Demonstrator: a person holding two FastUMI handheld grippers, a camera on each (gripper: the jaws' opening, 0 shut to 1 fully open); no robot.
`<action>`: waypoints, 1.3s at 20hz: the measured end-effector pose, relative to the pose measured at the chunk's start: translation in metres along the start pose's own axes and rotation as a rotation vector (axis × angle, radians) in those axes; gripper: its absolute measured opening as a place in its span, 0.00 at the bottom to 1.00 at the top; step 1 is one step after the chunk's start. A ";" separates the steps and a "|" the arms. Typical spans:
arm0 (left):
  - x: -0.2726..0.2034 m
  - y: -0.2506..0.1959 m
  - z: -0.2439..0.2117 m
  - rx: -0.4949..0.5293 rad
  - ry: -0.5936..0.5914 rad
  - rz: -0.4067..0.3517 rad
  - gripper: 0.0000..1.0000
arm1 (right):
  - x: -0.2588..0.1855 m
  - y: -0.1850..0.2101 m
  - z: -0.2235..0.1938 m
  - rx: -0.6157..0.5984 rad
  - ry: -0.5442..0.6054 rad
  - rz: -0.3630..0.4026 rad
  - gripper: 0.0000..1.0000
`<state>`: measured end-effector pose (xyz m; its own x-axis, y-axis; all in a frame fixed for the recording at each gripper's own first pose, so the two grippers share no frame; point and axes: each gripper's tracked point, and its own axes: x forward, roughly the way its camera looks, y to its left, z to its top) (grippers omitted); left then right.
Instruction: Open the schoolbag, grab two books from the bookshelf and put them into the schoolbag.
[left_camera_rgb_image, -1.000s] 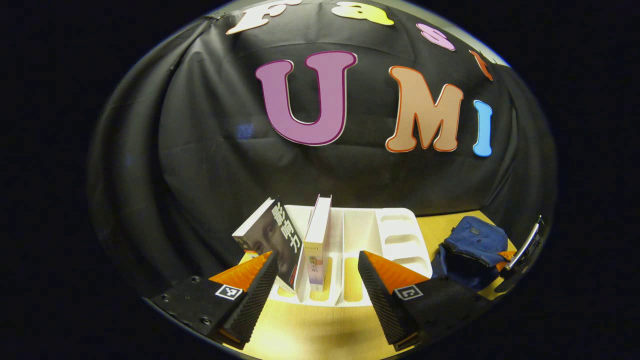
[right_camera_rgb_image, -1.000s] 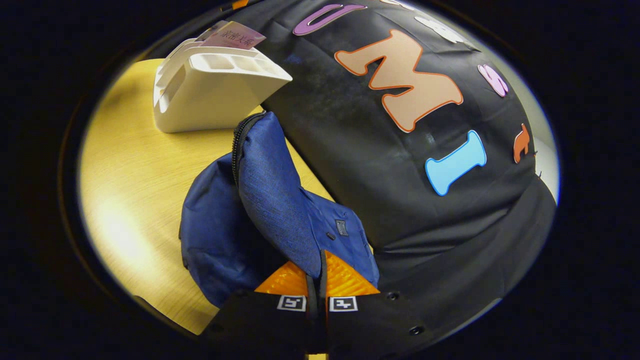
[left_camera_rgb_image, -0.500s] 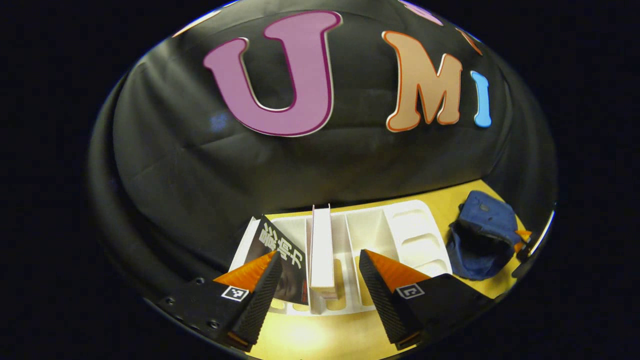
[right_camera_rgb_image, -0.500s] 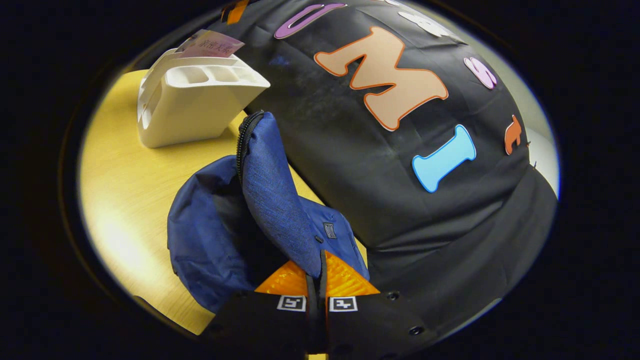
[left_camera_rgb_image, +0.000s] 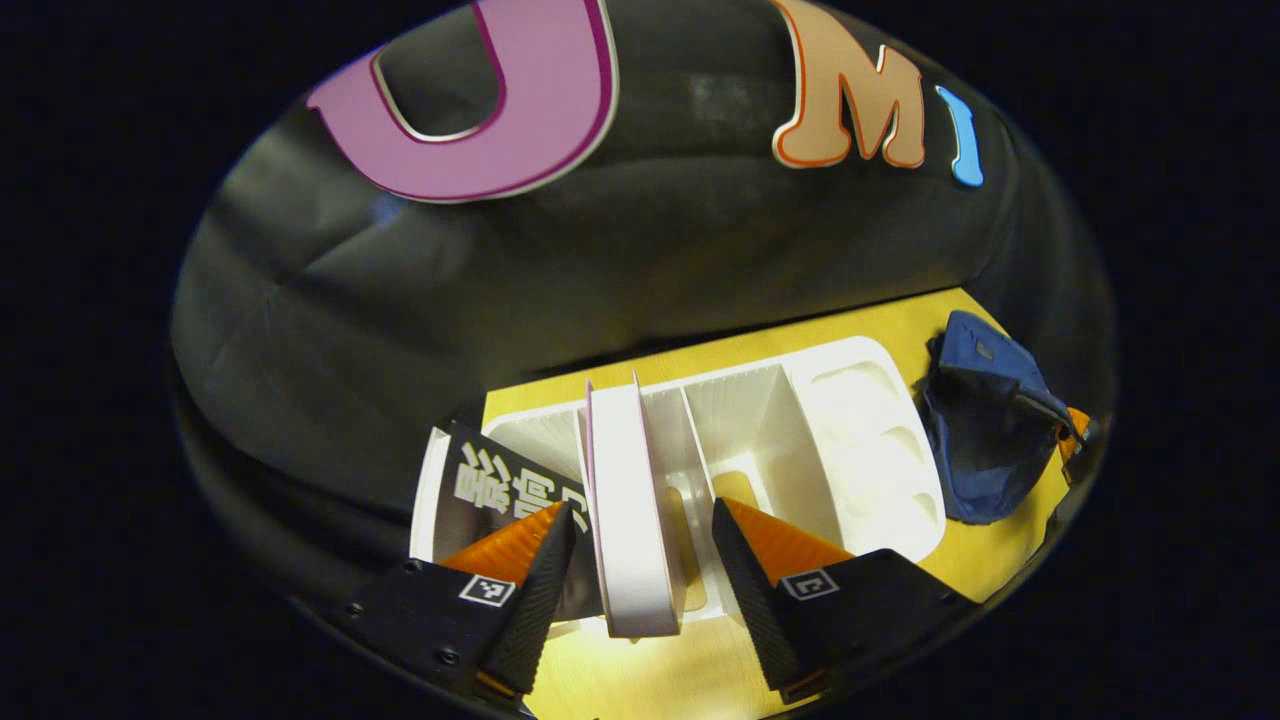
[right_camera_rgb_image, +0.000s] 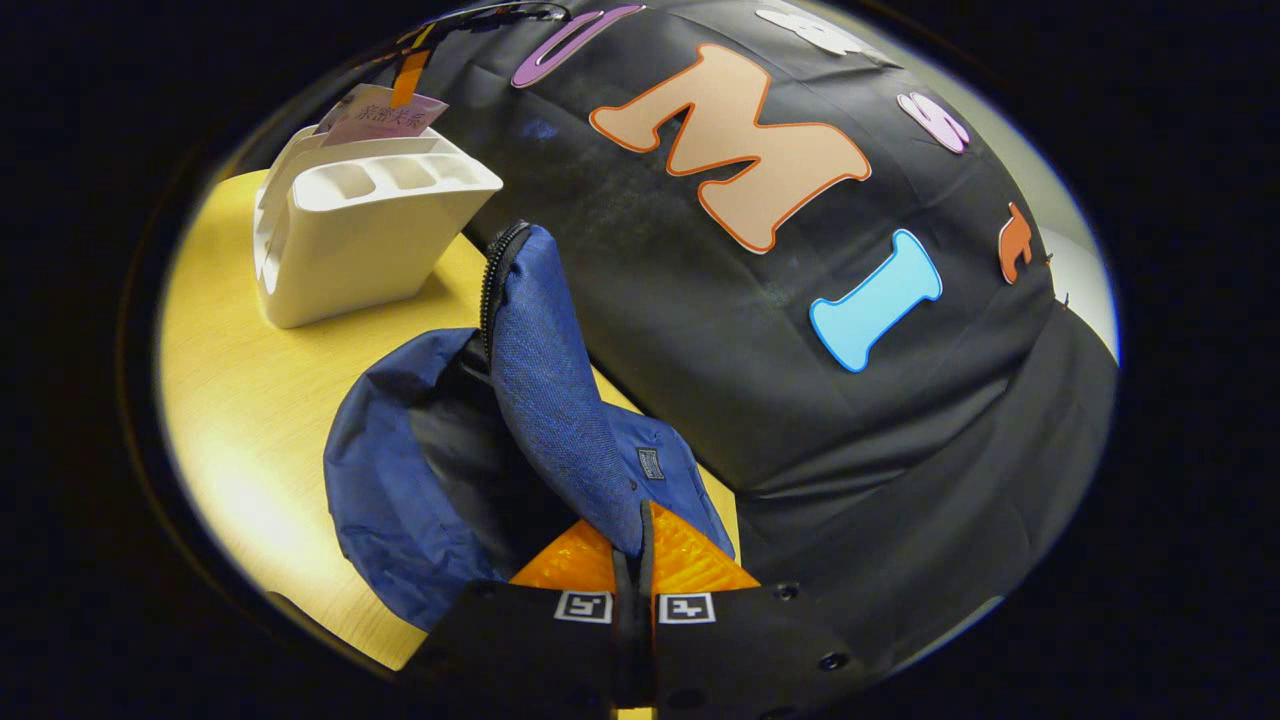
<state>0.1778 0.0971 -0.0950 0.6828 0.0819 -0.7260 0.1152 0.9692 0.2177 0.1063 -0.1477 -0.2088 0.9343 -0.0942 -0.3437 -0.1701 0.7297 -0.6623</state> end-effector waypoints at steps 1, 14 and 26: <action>0.007 0.000 -0.002 0.009 0.031 -0.004 0.78 | 0.000 0.001 -0.001 -0.002 0.000 0.000 0.03; 0.029 -0.015 -0.018 0.089 0.236 -0.067 0.36 | -0.001 0.006 -0.001 -0.024 -0.006 0.009 0.03; 0.001 -0.017 -0.016 0.038 0.292 -0.065 0.29 | -0.003 0.008 -0.003 -0.024 -0.008 0.009 0.00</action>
<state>0.1643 0.0842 -0.1099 0.4371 0.0884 -0.8950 0.1826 0.9657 0.1846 0.1012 -0.1441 -0.2149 0.9352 -0.0818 -0.3446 -0.1862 0.7142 -0.6748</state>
